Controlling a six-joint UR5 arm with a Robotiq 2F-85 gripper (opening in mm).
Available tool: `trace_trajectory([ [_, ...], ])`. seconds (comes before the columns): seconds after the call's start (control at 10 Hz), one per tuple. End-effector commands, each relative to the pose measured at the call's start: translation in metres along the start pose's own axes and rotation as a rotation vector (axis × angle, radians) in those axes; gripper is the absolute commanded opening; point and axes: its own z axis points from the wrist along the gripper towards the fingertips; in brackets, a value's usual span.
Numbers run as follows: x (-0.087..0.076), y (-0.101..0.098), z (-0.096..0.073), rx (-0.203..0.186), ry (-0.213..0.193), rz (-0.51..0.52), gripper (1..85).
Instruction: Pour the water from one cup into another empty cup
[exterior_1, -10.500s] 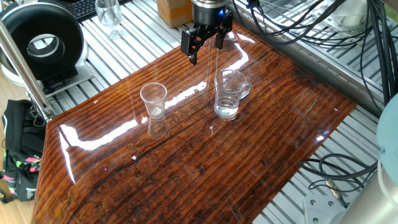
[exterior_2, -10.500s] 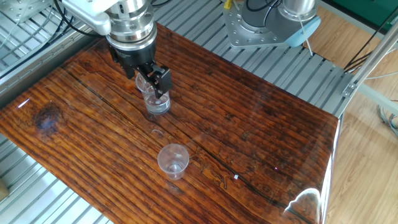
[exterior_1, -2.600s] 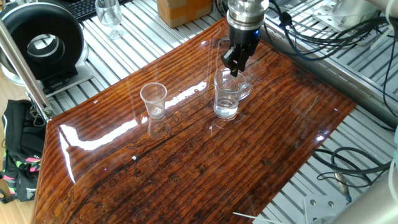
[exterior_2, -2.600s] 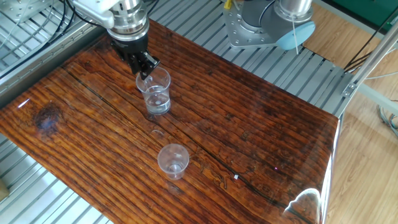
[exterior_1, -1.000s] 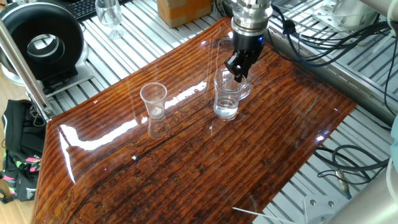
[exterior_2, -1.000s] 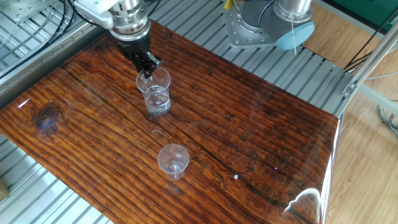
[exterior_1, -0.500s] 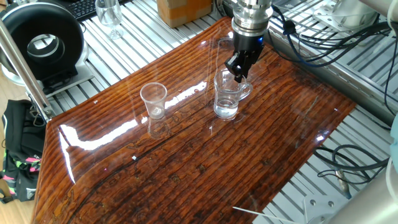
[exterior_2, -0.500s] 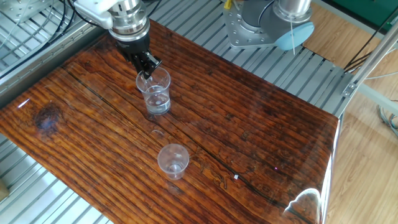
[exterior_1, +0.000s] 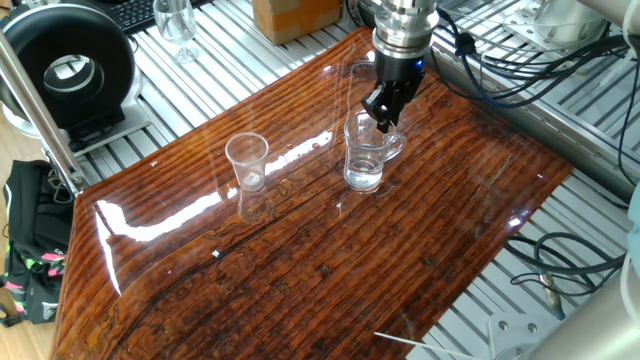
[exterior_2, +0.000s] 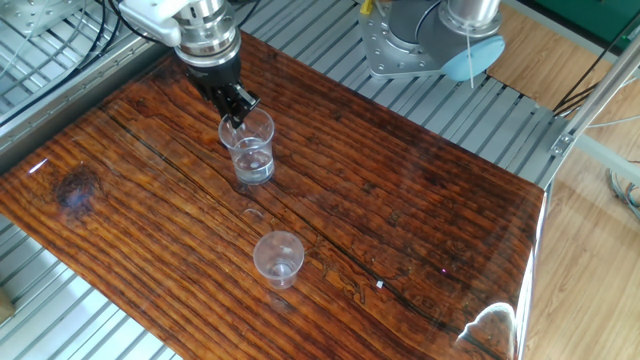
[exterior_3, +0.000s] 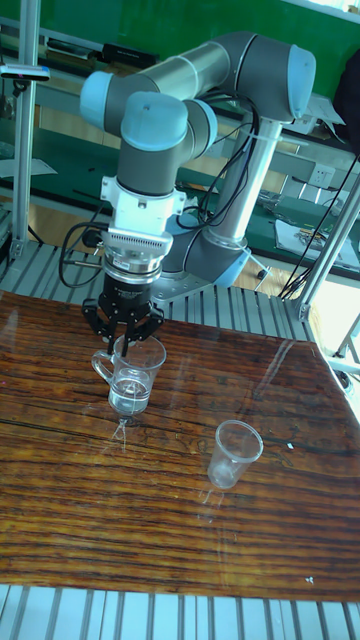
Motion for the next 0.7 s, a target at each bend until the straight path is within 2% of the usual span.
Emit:
trace_trajectory([
  [0.0,-0.002,0.002,0.002,-0.02,-0.013,0.003,26.0],
  [0.2,-0.003,0.006,0.001,-0.042,-0.015,0.014,25.3],
  [0.3,-0.002,0.013,0.0,-0.076,-0.009,0.021,25.0],
  [0.6,-0.001,0.002,0.0,-0.077,-0.005,0.006,25.0],
])
